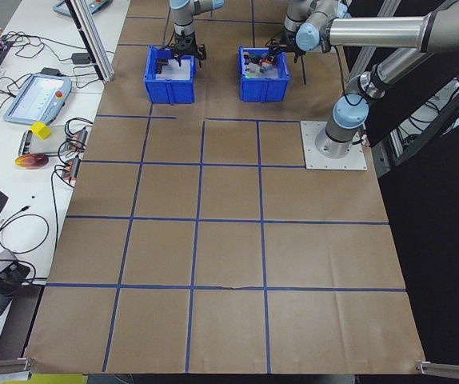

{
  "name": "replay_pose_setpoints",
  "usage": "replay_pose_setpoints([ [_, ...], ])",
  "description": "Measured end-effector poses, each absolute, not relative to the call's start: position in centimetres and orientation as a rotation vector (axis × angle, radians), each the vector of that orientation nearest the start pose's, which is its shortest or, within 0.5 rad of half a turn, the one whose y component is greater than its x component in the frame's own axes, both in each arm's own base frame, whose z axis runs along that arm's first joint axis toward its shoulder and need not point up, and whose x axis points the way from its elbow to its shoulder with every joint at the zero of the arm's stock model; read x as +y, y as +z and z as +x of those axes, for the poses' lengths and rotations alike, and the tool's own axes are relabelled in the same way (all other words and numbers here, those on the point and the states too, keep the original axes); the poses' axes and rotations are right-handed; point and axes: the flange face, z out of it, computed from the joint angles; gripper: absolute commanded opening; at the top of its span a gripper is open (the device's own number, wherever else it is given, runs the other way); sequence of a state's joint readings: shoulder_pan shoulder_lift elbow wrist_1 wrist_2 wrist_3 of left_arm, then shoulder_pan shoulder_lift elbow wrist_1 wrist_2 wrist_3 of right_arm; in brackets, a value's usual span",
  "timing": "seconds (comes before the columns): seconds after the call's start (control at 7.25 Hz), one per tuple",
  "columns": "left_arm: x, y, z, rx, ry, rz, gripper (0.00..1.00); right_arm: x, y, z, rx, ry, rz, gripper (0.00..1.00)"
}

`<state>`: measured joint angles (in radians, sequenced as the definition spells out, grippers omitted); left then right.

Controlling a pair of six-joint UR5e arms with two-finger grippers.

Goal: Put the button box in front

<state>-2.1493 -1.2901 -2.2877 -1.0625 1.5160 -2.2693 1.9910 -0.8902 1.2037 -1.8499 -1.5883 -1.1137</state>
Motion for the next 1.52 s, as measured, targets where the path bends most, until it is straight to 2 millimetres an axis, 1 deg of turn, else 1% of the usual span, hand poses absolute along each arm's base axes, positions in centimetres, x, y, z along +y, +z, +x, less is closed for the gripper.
replay_pose_setpoints([
  [0.14, -21.3, 30.2, -31.6, 2.144, 0.069, -2.409, 0.99, -61.8, 26.9, 42.2, 2.265, 0.056, -2.185, 0.18],
  [0.28, -21.4, 29.3, -32.4, 2.145, 0.071, -2.401, 0.99, -61.8, 27.2, 42.4, 2.267, 0.049, -2.186, 0.12],
  [0.41, -21.6, 28.2, -32.9, 2.137, 0.075, -2.383, 0.98, -61.7, 27.7, 42.5, 2.272, 0.037, -2.187, 0.09],
  [0.55, -21.8, 27.4, -33.2, 2.130, 0.080, -2.368, 0.89, -61.8, 28.3, 42.5, 2.278, 0.017, -2.189, 0.09],
  [0.69, -21.8, 27.0, -33.4, 2.126, 0.082, -2.359, 0.71, -61.8, 29.3, 42.2, 2.290, -0.012, -2.193, 0.09],
  [0.83, -21.9, 26.7, -33.5, 2.122, 0.083, -2.355, 0.56, -61.9, 30.9, 41.5, 2.305, -0.045, -2.192, 0.09],
  [0.97, -21.9, 26.6, -33.5, 2.119, 0.084, -2.353, 0.47, -62.4, 32.9, 39.4, 2.339, -0.074, -2.171, 0.09],
  [1.1, -21.9, 26.4, -33.6, 2.113, 0.086, -2.352, 0.27, -63.6, 34.5, 36.1, 2.382, -0.091, -2.135, 0.09],
  [1.24, -21.9, 26.2, -33.6, 2.101, 0.088, -2.356, 0.08, -64.9, 35.5, 32.0, 2.396, -0.092, -2.127, 0.09],
  [1.38, -21.9, 26.0, -33.6, 2.090, 0.102, -2.359, 0.00, -65.7, 36.1, 27.3, 2.382, -0.080, -2.149, 0.09],
  [1.52, -21.7, 25.9, -33.9, 2.086, 0.144, -2.361, 0.00, -65.9, 36.8, 21.8, 2.367, -0.065, -2.166, 0.09],
])
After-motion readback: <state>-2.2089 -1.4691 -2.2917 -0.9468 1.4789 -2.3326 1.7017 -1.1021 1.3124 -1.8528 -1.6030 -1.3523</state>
